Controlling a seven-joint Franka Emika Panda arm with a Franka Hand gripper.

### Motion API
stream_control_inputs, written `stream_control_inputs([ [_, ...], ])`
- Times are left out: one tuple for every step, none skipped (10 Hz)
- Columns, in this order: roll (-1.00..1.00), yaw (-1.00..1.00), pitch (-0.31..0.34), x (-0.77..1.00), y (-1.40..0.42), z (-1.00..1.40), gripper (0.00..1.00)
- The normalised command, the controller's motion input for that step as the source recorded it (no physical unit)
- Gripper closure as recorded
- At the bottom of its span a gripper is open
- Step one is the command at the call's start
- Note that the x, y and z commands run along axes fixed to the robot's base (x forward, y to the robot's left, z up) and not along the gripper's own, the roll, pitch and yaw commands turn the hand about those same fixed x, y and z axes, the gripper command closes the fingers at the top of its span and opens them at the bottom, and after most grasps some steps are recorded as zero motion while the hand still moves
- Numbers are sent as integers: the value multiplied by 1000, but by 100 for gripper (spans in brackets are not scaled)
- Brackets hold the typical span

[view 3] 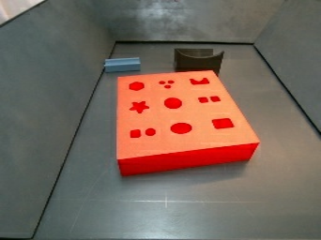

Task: Pick up the arch object. Move up. Place the arch object on the fixture. Regrasp the arch object. Move to above the board. Insert the arch object.
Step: Pick up the arch object.

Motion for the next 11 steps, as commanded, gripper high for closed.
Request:
stream_control_inputs([
  [0, 0, -49, 0, 0, -63, 0],
  [0, 0, -83, 0, -3, -89, 0],
  [0, 546, 0, -486, -454, -189, 0],
  [0, 1000, 0, 0, 0, -409, 0],
  [0, 1000, 0, 0, 0, -449, 0],
  [0, 1000, 0, 0, 0, -449, 0],
  [0, 1000, 0, 0, 0, -446, 0],
  [0, 1000, 0, 0, 0, -449, 0],
  [0, 1000, 0, 0, 0, -449, 0],
  [0, 1000, 0, 0, 0, -449, 0],
  [0, 1000, 0, 0, 0, -449, 0],
])
